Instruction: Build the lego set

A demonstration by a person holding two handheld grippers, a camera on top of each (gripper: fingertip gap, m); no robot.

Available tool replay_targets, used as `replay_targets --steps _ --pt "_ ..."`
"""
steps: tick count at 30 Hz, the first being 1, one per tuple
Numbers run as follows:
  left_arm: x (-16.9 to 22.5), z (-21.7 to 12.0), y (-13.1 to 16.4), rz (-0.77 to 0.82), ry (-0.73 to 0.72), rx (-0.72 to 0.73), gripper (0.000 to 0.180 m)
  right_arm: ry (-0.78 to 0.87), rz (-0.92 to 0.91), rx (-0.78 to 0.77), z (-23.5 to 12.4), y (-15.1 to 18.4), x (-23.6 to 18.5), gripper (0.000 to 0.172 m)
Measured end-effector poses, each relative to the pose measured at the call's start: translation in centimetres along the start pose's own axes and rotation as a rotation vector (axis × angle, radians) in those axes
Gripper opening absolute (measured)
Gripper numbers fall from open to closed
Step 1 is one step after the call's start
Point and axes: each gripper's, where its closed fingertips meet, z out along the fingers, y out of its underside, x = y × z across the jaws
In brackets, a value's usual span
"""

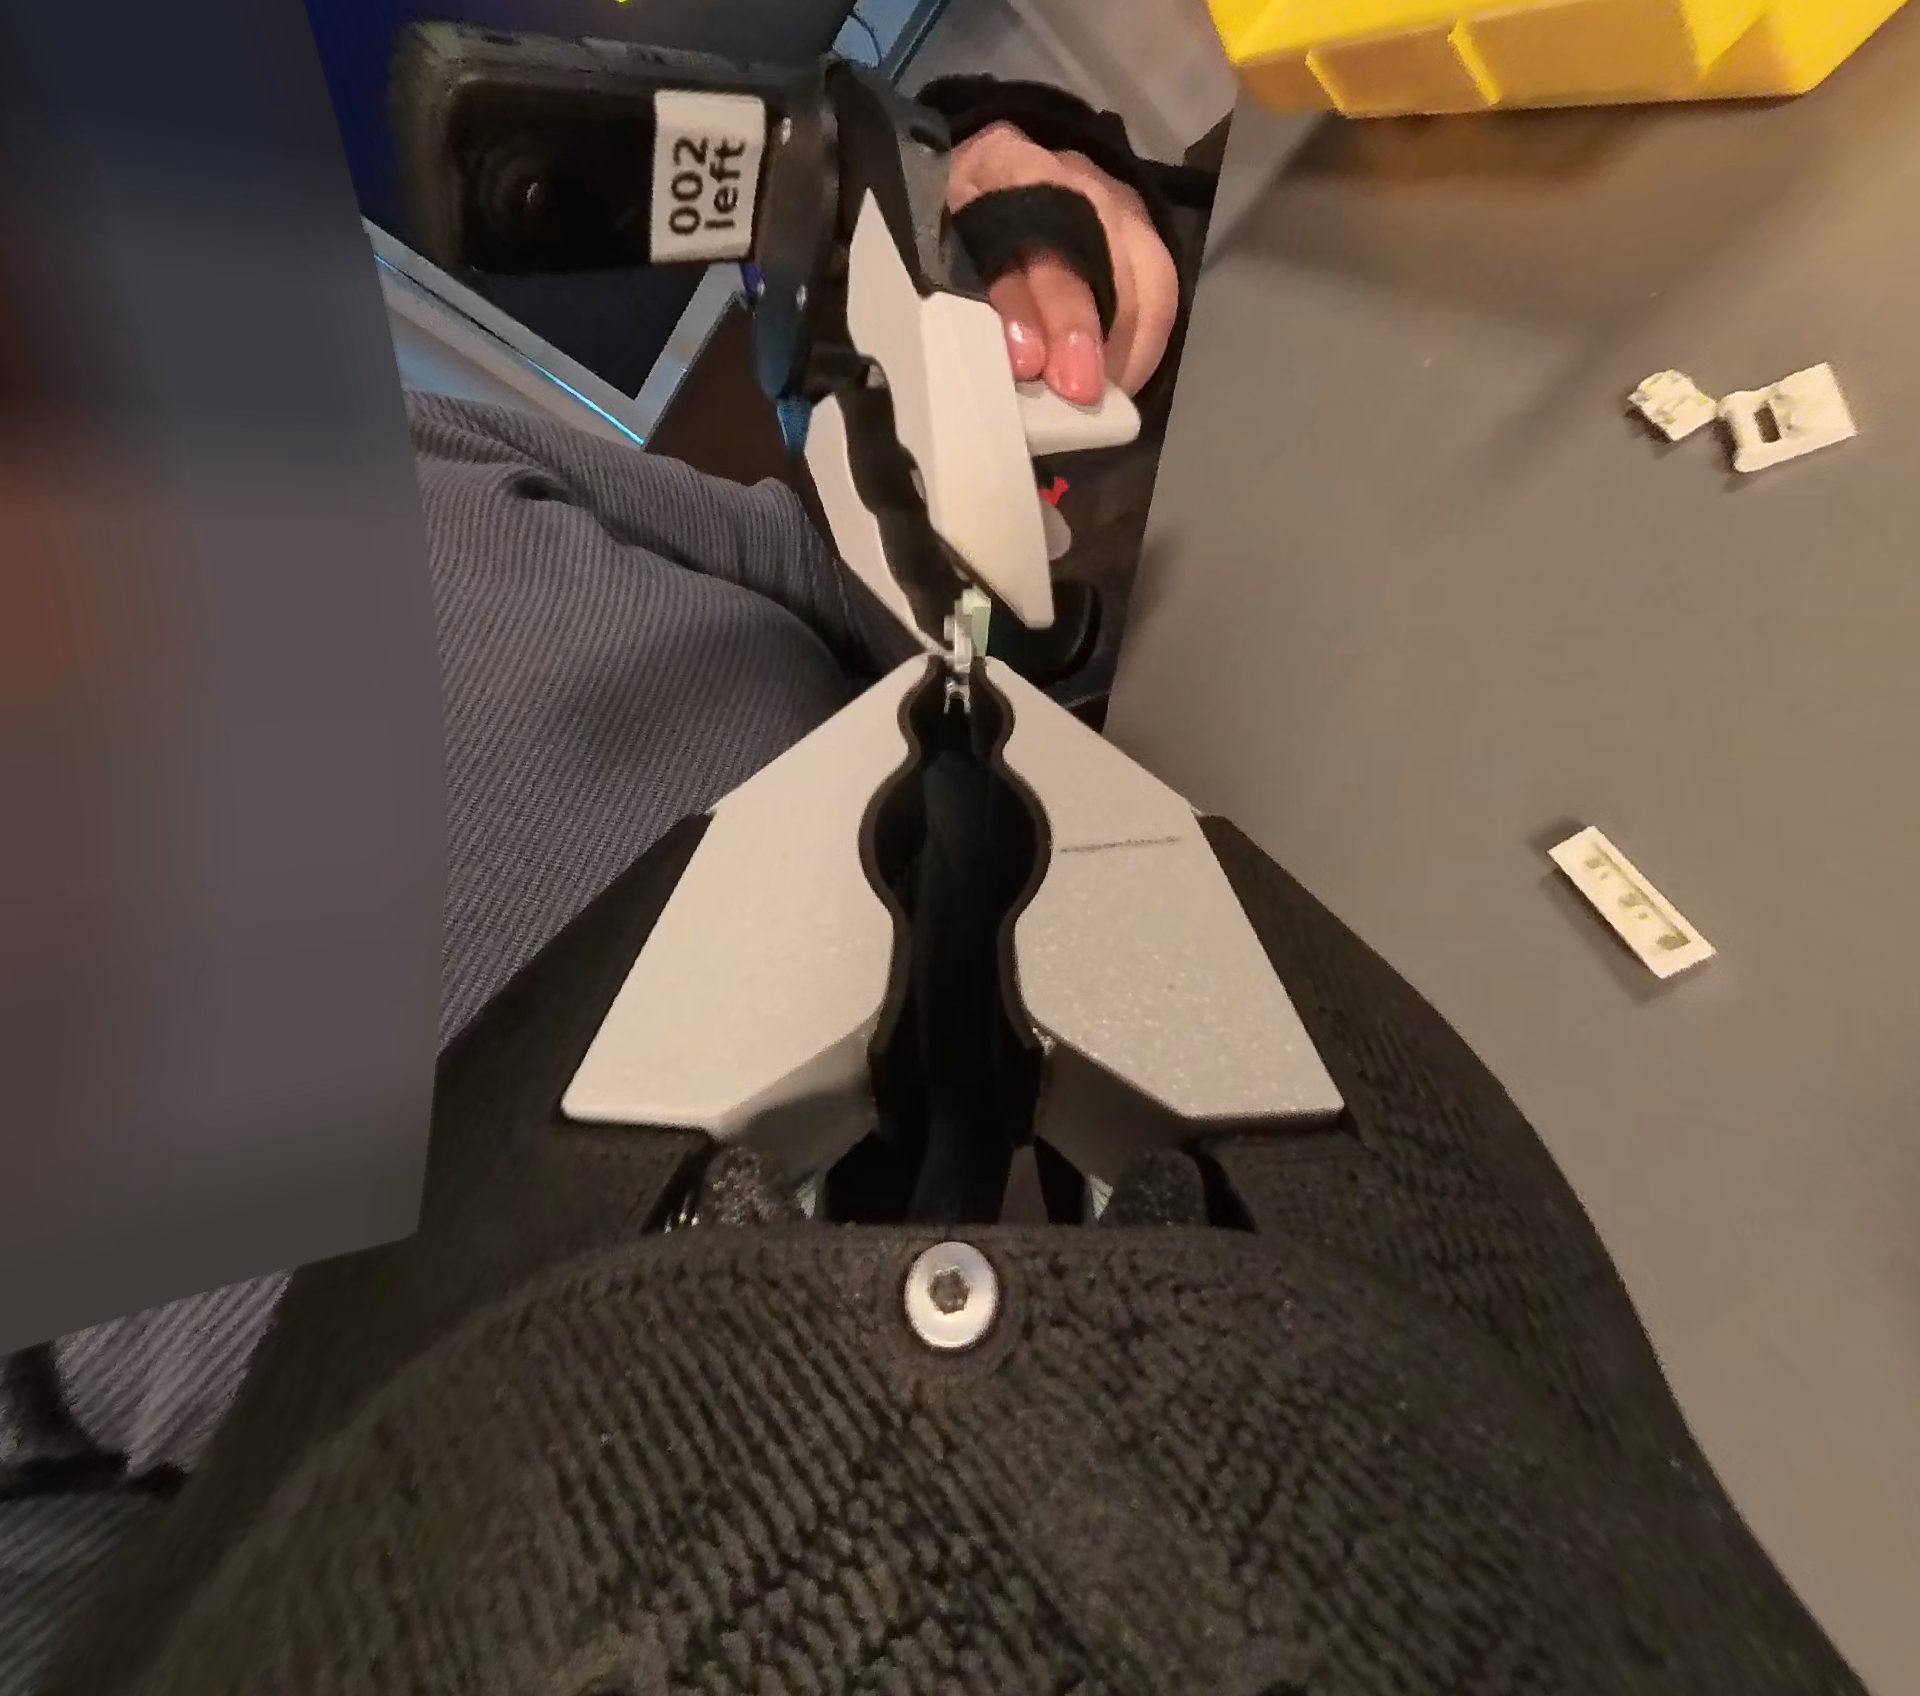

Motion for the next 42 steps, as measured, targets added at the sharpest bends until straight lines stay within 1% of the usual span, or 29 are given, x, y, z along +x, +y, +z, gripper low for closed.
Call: replay_targets --steps 3,5,6,7,9,12,15,22,31,42 --pt "-0.4 0.1 0.2 -0.061 -0.016 -0.006 0.017 0.032 -0.053 0.042 -0.3 -0.5 0.3 0.004" --pt "-1.1 0.0 0.2 -0.139 -0.045 0.023 0.017 0.066 -0.209 0.142 -0.9 -1.9 -0.2 0.017" --pt "-1.4 -0.1 0.2 -0.183 -0.047 0.043 0.017 0.119 -0.323 0.196 -1.4 -2.6 -0.3 0.022" --pt "-1.6 -0.3 0.2 -0.223 -0.045 0.069 0.017 0.177 -0.443 0.226 -1.8 -3.0 -0.6 0.022" --pt "-1.6 -0.6 -0.1 -0.282 -0.021 0.118 0.017 0.274 -0.637 0.212 -2.1 -2.9 -1.0 0.016" --pt "-1.5 -0.7 -0.3 -0.315 0.008 0.154 0.016 0.363 -0.775 0.141 -1.8 -2.3 -0.8 0.013" --pt "-1.3 -0.6 -0.5 -0.311 0.025 0.158 0.016 0.351 -0.802 0.101 -1.1 -1.6 -0.9 0.013" --pt "-0.7 -0.4 -0.9 -0.305 0.062 0.166 0.016 0.348 -0.824 0.078 -0.6 -1.2 -0.6 0.003" --pt "0.3 -0.2 -0.8 -0.285 0.128 0.154 0.016 0.294 -0.850 0.005 -0.4 -0.2 -0.8 0.001" --pt "0.6 -0.1 -0.4 -0.232 0.152 0.133 0.016 0.245 -0.857 -0.007 -0.2 0.2 -0.7 0.001"
